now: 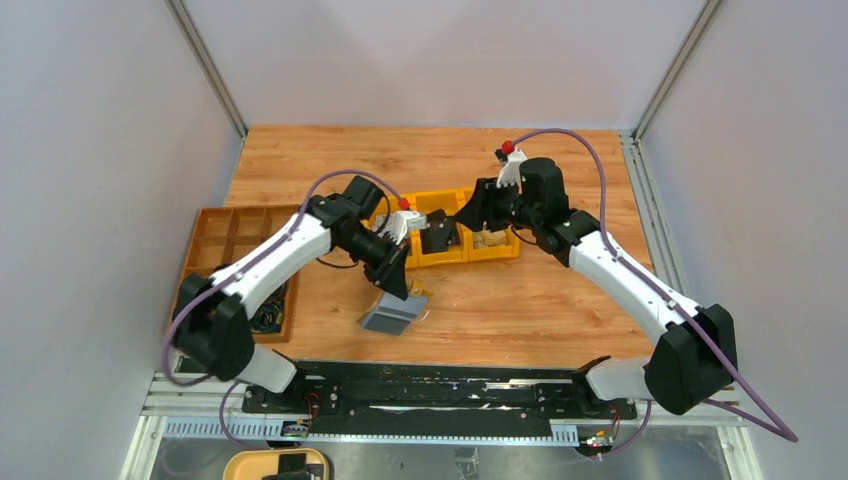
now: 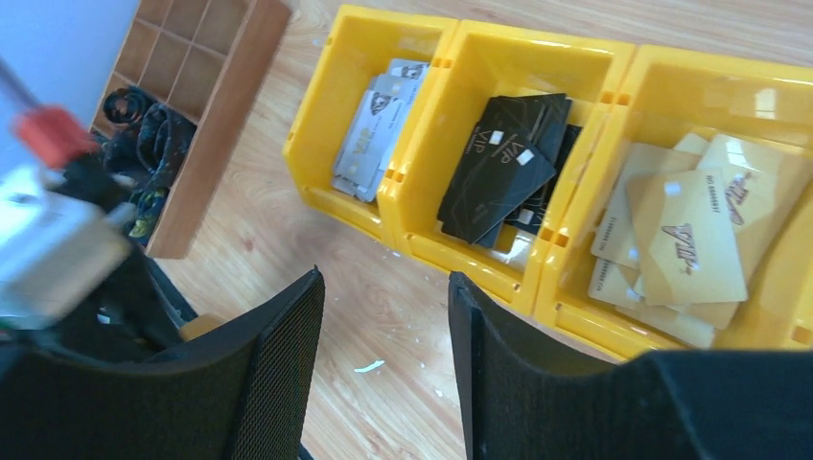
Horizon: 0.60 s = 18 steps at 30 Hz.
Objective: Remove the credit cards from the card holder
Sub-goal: Place the card holder at the center of the board.
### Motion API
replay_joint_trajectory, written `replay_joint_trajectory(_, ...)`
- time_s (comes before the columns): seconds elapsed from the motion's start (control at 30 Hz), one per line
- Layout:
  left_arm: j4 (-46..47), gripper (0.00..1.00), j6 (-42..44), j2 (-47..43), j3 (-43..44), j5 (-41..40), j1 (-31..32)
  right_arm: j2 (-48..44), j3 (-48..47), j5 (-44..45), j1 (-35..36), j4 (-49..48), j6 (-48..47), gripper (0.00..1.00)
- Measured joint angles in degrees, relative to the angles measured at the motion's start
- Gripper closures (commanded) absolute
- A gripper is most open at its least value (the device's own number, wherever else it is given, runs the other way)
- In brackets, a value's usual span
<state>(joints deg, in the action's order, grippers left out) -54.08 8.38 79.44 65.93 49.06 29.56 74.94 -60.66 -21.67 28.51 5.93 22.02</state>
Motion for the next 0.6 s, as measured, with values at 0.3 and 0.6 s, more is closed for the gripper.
replay_joint_trajectory(0.3,1.66,1.0,20.98,11.26,2.08,-11.67,0.59,-0.2,0.09,3.21,-1.95,0.13,0.52,0.44)
replay_joint_trajectory(0.6,10.62,0.76,39.15,5.07,-6.29,-24.04,0.68,1.07,-1.64,3.32,-2.03,0.33,0.5,0.43)
